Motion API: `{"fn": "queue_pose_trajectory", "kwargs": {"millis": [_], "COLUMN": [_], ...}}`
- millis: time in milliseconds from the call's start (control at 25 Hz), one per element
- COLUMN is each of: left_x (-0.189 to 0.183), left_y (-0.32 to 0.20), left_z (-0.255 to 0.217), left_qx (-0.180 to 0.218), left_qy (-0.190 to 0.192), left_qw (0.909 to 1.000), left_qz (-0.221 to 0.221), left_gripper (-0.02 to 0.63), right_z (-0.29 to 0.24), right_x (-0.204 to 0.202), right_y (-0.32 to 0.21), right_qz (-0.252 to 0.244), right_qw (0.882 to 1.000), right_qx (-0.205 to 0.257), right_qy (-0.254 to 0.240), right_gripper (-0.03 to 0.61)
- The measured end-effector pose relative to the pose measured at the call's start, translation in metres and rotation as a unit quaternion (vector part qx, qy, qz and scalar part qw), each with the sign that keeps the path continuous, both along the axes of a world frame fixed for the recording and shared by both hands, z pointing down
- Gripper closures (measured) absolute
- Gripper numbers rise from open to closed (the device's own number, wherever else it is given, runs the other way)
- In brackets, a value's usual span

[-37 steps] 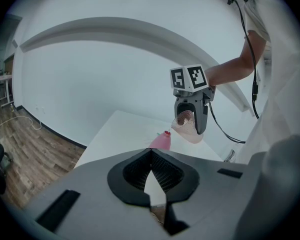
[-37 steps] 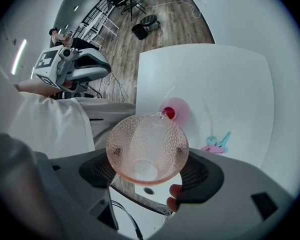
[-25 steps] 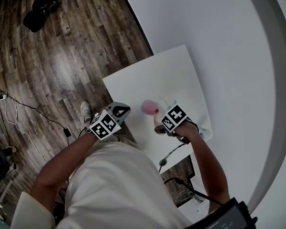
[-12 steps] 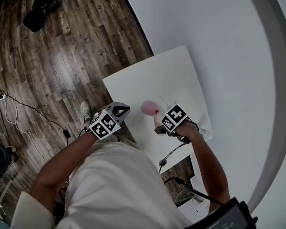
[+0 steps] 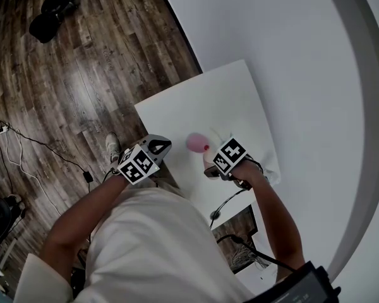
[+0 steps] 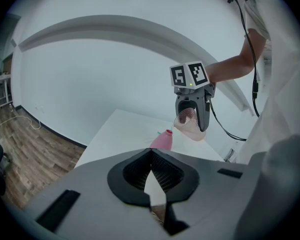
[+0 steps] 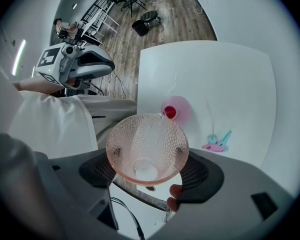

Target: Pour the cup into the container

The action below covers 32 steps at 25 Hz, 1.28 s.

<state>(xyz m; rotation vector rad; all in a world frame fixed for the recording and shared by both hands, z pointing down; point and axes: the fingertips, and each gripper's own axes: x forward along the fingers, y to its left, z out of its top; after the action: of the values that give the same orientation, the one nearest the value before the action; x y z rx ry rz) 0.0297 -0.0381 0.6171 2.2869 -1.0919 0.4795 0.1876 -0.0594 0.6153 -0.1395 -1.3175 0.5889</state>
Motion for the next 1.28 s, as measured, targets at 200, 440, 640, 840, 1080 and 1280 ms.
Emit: {"fn": "queue_pose_trajectory", "kwargs": {"millis": [200, 440, 640, 840, 1080, 1280], "left_x": [-0.001, 0.000, 0.004, 0.004, 0.004, 0.002], "left_y": [0.000, 0.001, 0.001, 0.001, 0.003, 0.003], "left_z": [-0.001, 0.001, 0.006, 0.006, 0.008, 0.010], "left_qx": [-0.001, -0.001, -0.001, -0.002, -0.003, -0.004], "left_qy": [0.000, 0.000, -0.001, 0.000, 0.000, -0.001], "left_qw": [1.0000, 1.0000, 1.0000, 1.0000, 1.0000, 1.0000], "left_qz": [0.000, -0.001, 0.000, 0.001, 0.001, 0.001], "left_gripper": [0.603, 0.603, 0.603, 0.603, 0.603, 0.603], "right_z": [-0.002, -0.001, 0.001, -0.001, -0.002, -0.002], "right_x": [-0.001, 0.001, 0.005, 0.004, 0.002, 0.002], "right_y": [0.000, -0.001, 0.000, 0.000, 0.000, 0.001], "right_qz": [-0.001, -0.002, -0.003, -0.006, -0.010, -0.013], "right_qw": [1.000, 1.000, 1.000, 1.000, 1.000, 1.000], "right_qx": [-0.002, -0.003, -0.003, -0.006, -0.009, -0.012], "right_qy": [0.001, 0.005, 0.006, 0.009, 0.012, 0.017], "right_gripper": [0.206, 0.206, 0.206, 0.206, 0.206, 0.206]}}
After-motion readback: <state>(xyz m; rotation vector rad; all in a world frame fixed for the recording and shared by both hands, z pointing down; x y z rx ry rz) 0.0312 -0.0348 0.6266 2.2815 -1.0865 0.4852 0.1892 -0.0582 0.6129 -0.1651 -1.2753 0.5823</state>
